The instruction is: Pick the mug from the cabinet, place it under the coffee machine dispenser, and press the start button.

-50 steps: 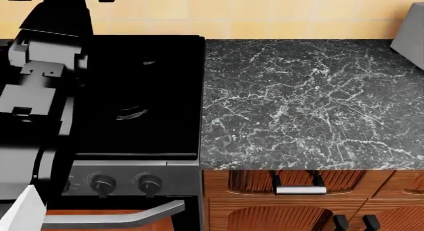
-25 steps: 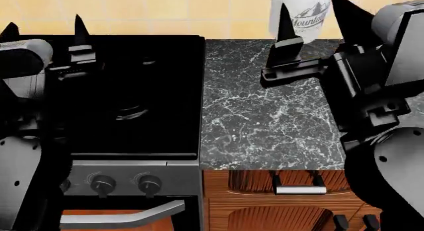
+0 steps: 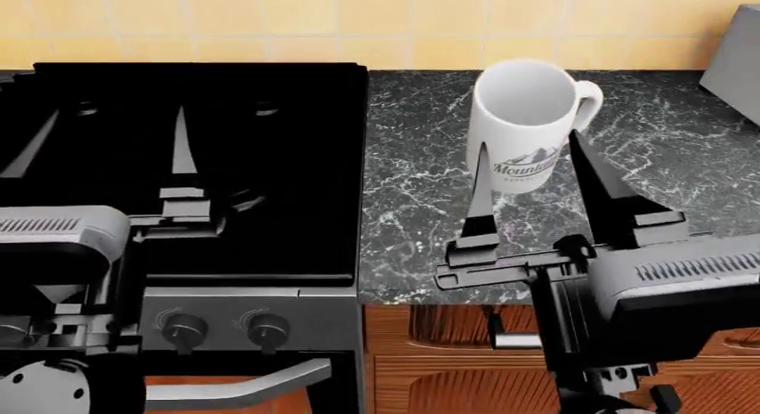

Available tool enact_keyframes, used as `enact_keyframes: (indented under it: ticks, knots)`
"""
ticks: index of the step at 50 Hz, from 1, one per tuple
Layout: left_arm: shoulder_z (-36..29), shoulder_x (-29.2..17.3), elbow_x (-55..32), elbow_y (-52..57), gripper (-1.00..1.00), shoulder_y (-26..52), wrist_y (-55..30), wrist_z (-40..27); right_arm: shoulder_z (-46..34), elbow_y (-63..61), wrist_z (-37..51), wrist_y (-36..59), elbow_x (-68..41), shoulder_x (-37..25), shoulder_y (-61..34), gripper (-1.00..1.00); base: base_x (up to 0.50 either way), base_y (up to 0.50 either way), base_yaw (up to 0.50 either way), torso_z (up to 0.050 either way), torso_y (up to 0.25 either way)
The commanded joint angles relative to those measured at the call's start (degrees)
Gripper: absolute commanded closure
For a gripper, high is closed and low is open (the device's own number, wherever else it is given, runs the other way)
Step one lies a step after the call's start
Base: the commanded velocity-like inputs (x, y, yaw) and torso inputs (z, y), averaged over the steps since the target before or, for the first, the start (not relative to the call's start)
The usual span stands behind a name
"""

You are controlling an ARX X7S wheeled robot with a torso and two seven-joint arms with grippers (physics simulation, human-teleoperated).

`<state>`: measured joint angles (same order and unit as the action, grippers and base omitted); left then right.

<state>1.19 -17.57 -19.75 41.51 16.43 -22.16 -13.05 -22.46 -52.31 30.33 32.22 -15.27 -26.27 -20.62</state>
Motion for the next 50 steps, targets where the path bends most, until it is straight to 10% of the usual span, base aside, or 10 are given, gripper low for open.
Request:
enact_keyframes:
  ticks: [1, 50]
  knots:
    - [-0.19, -0.16, -0.48, 1.35, -1.00, -1.95, 0.45, -0.10, -1.76, -0.69, 0.63, -5.58, 4.31, -0.93, 3.95, 1.00, 0.00, 0.00, 0.00, 0.000, 0.000]
    - [0.18, -1.48, -3.54, 2.41, -1.00, -2.09, -0.17, -1.40, 0.40, 0.28, 0.48, -9.47, 1.05, -1.40, 4.97, 1.00, 0.00, -0.45, 0.00, 0.000, 0.000]
